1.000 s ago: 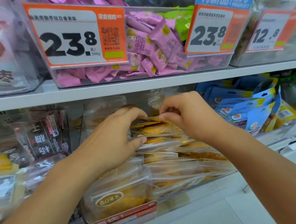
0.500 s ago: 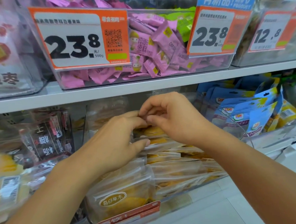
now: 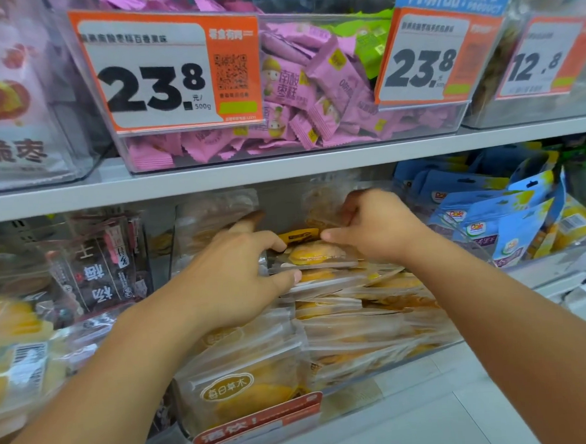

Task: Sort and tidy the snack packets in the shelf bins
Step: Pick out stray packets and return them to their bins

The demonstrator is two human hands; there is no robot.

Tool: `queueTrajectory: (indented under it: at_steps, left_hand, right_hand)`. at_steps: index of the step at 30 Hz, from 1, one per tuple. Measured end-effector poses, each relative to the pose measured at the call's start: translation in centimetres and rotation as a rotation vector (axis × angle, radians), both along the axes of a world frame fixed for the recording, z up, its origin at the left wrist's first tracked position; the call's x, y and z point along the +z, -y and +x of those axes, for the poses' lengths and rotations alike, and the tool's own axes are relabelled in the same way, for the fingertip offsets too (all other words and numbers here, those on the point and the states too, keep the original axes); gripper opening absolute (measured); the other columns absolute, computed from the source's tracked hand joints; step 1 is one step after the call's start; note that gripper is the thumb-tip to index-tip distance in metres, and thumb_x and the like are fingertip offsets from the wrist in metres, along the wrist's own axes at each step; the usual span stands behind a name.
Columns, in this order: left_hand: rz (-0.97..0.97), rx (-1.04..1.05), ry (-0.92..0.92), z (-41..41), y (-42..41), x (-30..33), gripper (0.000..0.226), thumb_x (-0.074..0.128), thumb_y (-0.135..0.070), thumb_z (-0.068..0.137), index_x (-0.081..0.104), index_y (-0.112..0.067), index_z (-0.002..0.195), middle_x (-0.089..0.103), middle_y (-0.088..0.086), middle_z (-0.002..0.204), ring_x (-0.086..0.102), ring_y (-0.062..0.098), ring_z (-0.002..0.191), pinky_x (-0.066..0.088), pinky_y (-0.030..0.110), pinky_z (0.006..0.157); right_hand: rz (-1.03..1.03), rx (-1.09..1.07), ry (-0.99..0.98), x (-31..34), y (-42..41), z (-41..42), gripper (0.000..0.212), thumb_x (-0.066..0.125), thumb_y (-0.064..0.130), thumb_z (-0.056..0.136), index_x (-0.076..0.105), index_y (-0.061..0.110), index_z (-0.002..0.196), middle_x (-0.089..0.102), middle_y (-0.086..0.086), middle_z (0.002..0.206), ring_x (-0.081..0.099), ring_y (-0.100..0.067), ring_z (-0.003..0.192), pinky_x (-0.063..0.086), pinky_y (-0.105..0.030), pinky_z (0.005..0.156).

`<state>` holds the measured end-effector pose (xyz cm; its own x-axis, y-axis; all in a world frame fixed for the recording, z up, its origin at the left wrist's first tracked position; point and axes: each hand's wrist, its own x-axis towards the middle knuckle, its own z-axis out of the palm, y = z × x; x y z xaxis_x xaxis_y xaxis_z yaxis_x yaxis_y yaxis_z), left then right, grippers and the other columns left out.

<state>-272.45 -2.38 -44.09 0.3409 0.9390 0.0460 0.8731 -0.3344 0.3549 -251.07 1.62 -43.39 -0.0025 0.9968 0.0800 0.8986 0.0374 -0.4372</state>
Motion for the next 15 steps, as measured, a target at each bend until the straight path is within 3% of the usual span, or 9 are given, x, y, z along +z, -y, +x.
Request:
queueTrajectory:
  at_steps: [3,5,7,13,15]
  left_hand:
    - [-0.058,-0.003,-0.076,0.1,-0.2,0.1,0.062,0.050,-0.063,0.091,0.046,-0.031,0.145,0.042,-0.002,0.146,0.038,0.018,0.136,0.035,0.033,0.109]
    - [-0.096,-0.016,-0.116,0.3,-0.3,0.0,0.064,0.044,-0.063,0.094,0.048,-0.024,0.145,0.044,-0.003,0.146,0.039,0.017,0.135,0.034,0.034,0.112]
    - [-0.094,-0.033,-0.122,0.5,-0.5,-0.2,0.064,0.041,-0.063,0.094,0.049,-0.022,0.142,0.045,-0.006,0.146,0.042,0.016,0.132,0.035,0.036,0.113]
    - [0.094,-0.094,0.062,-0.3,0.4,0.7,0.070,0.062,-0.058,0.084,0.046,-0.025,0.144,0.045,-0.013,0.140,0.043,0.006,0.126,0.034,0.022,0.107]
    - [0.174,-0.094,0.185,-1.4,0.8,1.1,0.071,0.068,-0.058,0.077,0.052,-0.029,0.140,0.050,-0.018,0.134,0.048,0.001,0.123,0.037,0.024,0.108]
  right_hand:
    - [0.048,-0.125,0.152,0.0,-0.7,0.1,0.037,0.076,0.038,0.085,0.059,0.017,0.111,0.064,-0.008,0.106,0.064,-0.028,0.095,0.054,-0.035,0.078]
    - [-0.039,-0.031,0.220,-0.2,-1.0,-0.2,0.041,0.068,0.038,0.091,0.061,0.018,0.126,0.065,-0.009,0.118,0.063,-0.030,0.106,0.054,-0.038,0.091]
    - [-0.056,0.031,0.229,-0.5,-1.1,-0.8,0.035,0.062,0.037,0.096,0.067,0.017,0.124,0.067,-0.008,0.119,0.062,-0.029,0.109,0.053,-0.039,0.096]
    - [0.244,0.009,0.064,0.0,-0.2,-0.9,0.021,0.075,0.030,0.084,0.067,0.019,0.099,0.063,0.000,0.096,0.062,-0.022,0.091,0.052,-0.031,0.076]
    - [0.235,0.082,-0.042,-0.1,0.4,-0.6,0.028,0.079,0.023,0.075,0.066,0.019,0.100,0.062,0.002,0.094,0.062,-0.021,0.089,0.050,-0.029,0.072]
